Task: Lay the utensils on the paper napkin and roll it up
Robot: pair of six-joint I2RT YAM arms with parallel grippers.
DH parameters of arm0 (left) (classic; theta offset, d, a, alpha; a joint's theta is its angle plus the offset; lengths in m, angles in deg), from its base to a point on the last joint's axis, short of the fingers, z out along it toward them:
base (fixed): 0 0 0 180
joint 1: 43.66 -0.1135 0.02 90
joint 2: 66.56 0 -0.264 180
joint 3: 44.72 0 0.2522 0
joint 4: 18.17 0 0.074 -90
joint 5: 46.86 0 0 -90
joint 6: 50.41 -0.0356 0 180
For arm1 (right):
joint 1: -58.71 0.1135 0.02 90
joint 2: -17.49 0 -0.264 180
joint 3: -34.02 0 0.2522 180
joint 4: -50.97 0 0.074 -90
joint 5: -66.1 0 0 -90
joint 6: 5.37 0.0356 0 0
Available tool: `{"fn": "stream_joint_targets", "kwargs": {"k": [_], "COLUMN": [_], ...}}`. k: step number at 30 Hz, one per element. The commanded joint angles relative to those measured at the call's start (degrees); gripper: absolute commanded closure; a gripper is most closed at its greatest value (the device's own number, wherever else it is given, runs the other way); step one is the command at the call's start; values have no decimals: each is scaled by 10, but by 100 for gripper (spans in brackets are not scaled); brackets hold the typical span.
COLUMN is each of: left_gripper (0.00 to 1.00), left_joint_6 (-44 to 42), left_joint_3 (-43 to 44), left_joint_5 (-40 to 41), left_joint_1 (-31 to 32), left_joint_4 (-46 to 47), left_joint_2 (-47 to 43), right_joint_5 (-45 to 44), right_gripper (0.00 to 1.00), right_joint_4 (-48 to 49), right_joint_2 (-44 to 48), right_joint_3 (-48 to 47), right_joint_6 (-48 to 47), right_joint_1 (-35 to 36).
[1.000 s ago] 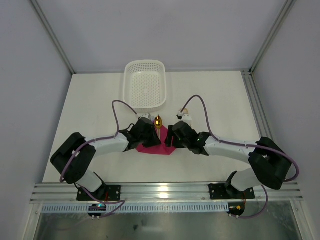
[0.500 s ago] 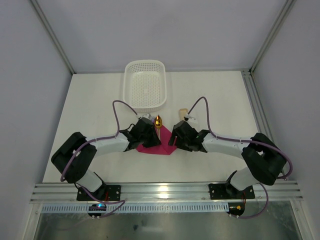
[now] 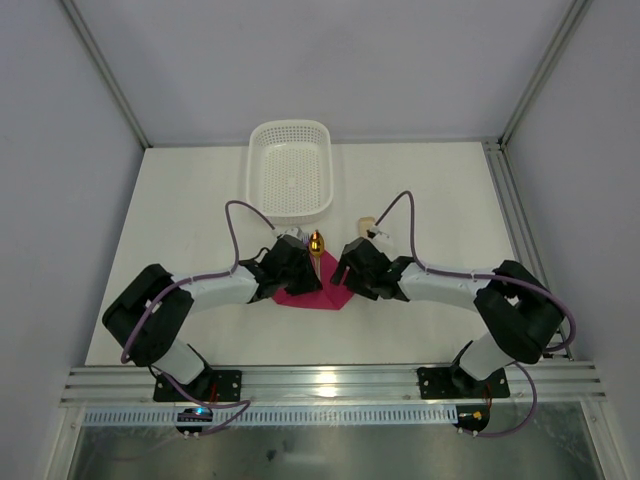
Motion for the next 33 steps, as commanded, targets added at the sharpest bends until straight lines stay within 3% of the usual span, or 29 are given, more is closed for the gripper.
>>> {"fn": "stream_joint_targets", "kwargs": {"k": [1, 12, 23, 33], "left_gripper": [74, 74, 74, 74], "left_joint_6": [-12, -4, -5, -4], "left_joint_3": [12, 2, 3, 2], "left_joint_5": [3, 2, 3, 5], "left_joint_1": [-3, -3, -3, -3], "left_joint_4": [16, 23, 18, 14], "left_joint_2": [3, 1, -2, -4], "right_joint_5": [6, 102, 162, 187], "right_gripper": [22, 21, 21, 21], "right_joint_4": [47, 318, 396, 394], "right_joint_2": [-7, 56, 71, 54], "right_joint_3": [5, 107, 167, 162], "right_joint_6": [7, -87, -165, -204], "right_joint_1": [1, 2, 4, 6]}}
